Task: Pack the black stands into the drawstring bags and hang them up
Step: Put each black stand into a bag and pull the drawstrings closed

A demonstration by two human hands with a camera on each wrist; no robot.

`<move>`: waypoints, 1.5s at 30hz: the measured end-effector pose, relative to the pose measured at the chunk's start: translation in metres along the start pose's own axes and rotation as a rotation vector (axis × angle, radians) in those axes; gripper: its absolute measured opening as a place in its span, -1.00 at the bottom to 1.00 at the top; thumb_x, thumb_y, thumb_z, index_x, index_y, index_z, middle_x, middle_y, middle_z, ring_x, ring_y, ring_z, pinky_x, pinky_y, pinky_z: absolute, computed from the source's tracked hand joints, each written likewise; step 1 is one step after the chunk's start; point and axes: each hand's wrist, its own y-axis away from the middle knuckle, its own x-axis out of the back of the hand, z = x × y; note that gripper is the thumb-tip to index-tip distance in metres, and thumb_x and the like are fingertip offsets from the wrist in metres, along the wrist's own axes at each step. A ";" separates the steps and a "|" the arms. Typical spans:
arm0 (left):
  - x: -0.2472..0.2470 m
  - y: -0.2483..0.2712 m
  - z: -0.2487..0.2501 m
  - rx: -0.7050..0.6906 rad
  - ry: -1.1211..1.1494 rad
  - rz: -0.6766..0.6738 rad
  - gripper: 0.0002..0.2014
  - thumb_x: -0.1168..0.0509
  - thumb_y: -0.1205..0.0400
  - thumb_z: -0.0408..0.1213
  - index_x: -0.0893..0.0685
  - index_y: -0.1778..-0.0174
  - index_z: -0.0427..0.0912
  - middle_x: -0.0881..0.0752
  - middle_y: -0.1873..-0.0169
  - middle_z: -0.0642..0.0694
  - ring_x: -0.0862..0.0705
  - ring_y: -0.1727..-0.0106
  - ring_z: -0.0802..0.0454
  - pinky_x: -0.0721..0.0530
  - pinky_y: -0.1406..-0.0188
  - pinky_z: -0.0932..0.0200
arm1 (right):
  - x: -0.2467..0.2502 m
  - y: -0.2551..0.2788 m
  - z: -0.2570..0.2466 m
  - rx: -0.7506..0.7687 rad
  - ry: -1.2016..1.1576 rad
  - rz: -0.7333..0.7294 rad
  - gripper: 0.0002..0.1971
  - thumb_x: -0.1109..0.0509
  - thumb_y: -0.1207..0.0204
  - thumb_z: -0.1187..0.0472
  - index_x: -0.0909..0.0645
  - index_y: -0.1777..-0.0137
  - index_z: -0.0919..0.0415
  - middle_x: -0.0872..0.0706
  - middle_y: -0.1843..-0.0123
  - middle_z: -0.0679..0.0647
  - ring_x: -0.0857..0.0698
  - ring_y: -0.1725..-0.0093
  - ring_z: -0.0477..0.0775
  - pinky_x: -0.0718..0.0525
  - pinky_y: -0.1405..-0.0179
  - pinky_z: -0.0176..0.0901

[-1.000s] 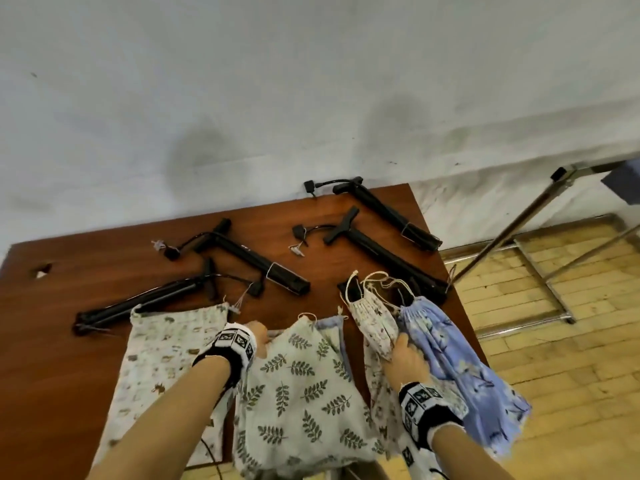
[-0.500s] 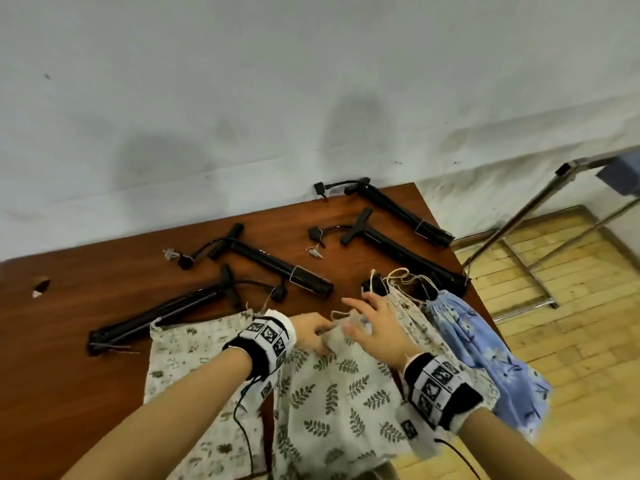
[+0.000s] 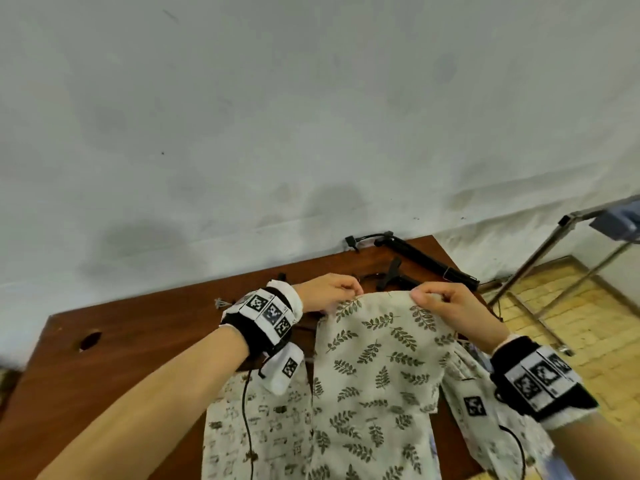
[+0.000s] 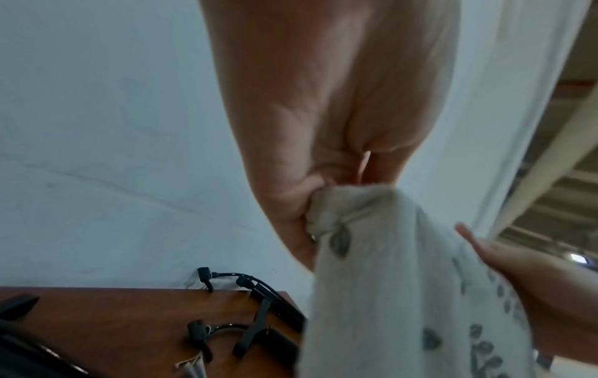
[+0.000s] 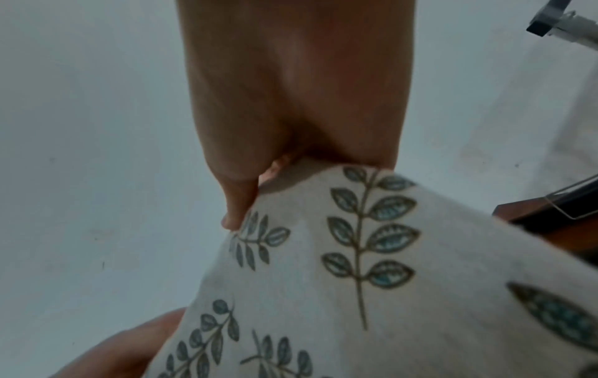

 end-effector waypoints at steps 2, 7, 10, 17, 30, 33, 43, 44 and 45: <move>0.010 0.009 -0.012 0.052 0.132 -0.023 -0.73 -0.05 -0.67 -0.55 -0.57 0.09 -0.12 -0.57 0.23 -0.02 -0.52 0.25 0.08 -0.53 0.28 0.28 | -0.007 -0.001 -0.006 -0.006 -0.002 0.039 -0.83 -0.47 -0.49 0.15 -0.82 0.02 0.19 -0.83 0.03 0.04 -0.79 0.00 -0.02 -0.71 -0.08 -0.19; 0.034 0.028 -0.038 0.026 -0.128 -0.026 -0.70 -0.09 -0.58 -0.55 -0.63 0.24 -0.10 -0.58 0.33 0.03 -0.49 0.30 0.05 -0.49 0.34 0.28 | -0.023 -0.008 0.003 -0.033 0.155 -0.003 -0.53 -0.45 -0.49 0.02 -0.49 0.57 0.24 -0.58 0.36 -0.03 -0.66 0.18 0.02 -0.57 0.04 -0.27; 0.045 0.025 -0.053 0.062 -0.440 0.069 -0.72 -0.15 -0.66 -0.43 -0.77 0.10 -0.10 -0.73 0.16 0.04 -0.65 0.21 0.01 -0.64 0.12 0.10 | -0.031 -0.016 0.011 -0.114 0.323 -0.011 -0.39 -0.31 -0.61 -0.07 -0.27 0.60 0.24 -0.37 0.56 -0.06 -0.46 0.52 0.04 -0.54 0.22 -0.09; 0.041 0.004 -0.074 0.224 -0.565 0.079 -0.84 -0.32 -0.58 -0.38 -0.80 0.19 -0.31 -0.77 0.25 -0.15 -0.76 0.17 -0.12 -0.75 0.12 0.07 | -0.069 -0.048 0.019 -0.215 1.062 -0.209 -0.48 -0.38 -0.47 -0.01 -0.27 0.64 0.10 -0.31 0.65 -0.04 -0.35 0.60 -0.05 -0.45 0.43 -0.17; 0.026 0.004 -0.168 0.407 -0.397 -0.084 -0.55 -0.17 -0.63 -0.50 -0.62 -0.39 -0.06 -0.63 -0.29 -0.16 -0.63 0.32 -0.01 -0.63 0.30 0.22 | -0.115 -0.130 0.092 -0.383 0.643 -0.354 -0.78 -0.52 -0.44 0.11 -0.68 -0.06 0.10 -0.61 -0.11 -0.04 -0.59 -0.16 0.00 -0.51 -0.12 -0.21; 0.035 0.006 -0.176 0.381 -0.324 0.028 -0.70 -0.22 -0.60 -0.41 -0.79 -0.08 -0.02 -0.75 -0.12 -0.09 -0.71 0.16 -0.03 -0.74 0.12 0.10 | -0.122 -0.164 0.114 -0.426 0.883 -0.196 -0.45 -0.38 -0.49 0.20 -0.38 -0.48 0.08 -0.52 -0.39 0.16 -0.53 -0.36 0.23 -0.54 -0.30 0.04; 0.048 0.018 -0.195 0.371 -0.214 0.034 -0.72 -0.27 -0.56 -0.47 -0.77 -0.02 -0.05 -0.68 -0.16 -0.10 -0.70 -0.05 -0.17 -0.72 -0.02 -0.07 | -0.146 -0.192 0.172 -0.534 0.884 -0.272 -0.26 -0.48 -0.37 0.10 -0.31 -0.56 0.10 -0.59 -0.38 0.20 -0.58 -0.35 0.25 -0.60 -0.30 0.05; 0.052 0.018 -0.196 0.379 -0.193 0.072 -0.71 -0.26 -0.55 -0.49 -0.76 0.03 -0.03 -0.71 -0.10 -0.12 -0.71 0.01 -0.18 -0.72 0.05 -0.06 | -0.141 -0.193 0.172 -0.533 0.842 -0.254 -0.27 -0.48 -0.37 0.11 -0.34 -0.57 0.09 -0.60 -0.41 0.20 -0.60 -0.35 0.23 -0.61 -0.30 0.03; 0.057 0.018 -0.197 0.387 -0.172 0.116 -0.69 -0.22 -0.54 -0.52 -0.74 0.08 0.00 -0.72 -0.07 -0.14 -0.72 0.10 -0.19 -0.71 0.16 -0.04 | -0.136 -0.194 0.170 -0.531 0.820 -0.228 -0.27 -0.47 -0.36 0.12 -0.35 -0.57 0.04 -0.61 -0.41 0.19 -0.62 -0.33 0.23 -0.62 -0.28 0.03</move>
